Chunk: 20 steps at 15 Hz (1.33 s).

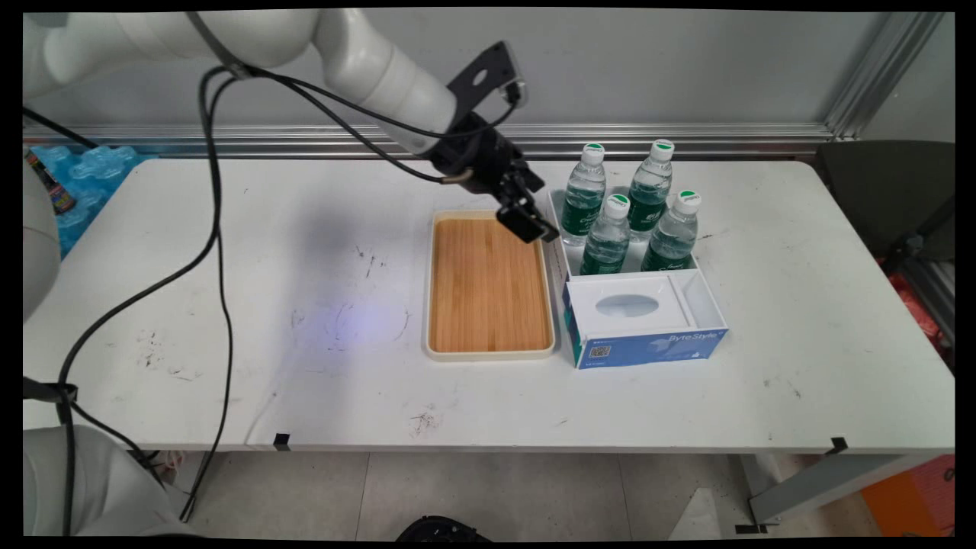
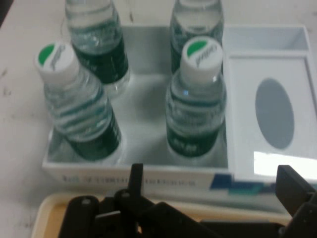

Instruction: Pick up the green bottle from the white box

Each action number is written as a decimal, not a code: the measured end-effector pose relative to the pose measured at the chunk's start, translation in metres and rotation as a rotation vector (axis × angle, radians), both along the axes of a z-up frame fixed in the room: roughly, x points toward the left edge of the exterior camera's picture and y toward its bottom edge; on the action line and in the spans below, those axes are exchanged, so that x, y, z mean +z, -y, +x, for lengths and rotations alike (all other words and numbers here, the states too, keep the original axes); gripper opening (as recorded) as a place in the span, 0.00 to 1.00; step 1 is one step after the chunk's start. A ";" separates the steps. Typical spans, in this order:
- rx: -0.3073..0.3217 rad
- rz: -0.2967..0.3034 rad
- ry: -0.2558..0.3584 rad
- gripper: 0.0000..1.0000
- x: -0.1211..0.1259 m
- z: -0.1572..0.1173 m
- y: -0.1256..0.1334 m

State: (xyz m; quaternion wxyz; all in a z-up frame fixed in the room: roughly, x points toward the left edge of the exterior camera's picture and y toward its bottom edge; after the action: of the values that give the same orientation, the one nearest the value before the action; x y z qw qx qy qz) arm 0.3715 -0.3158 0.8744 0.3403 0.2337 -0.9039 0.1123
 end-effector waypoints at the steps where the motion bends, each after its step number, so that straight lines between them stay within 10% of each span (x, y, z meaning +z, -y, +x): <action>1: 0.000 -0.004 -0.007 1.00 -0.002 -0.004 0.002; 20: 0.057 0.000 -0.120 1.00 -0.057 -0.060 0.047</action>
State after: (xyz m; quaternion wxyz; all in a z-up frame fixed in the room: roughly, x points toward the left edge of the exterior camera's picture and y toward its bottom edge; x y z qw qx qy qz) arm 0.3113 -0.3627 0.8174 0.3904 0.2656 -0.8749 0.1079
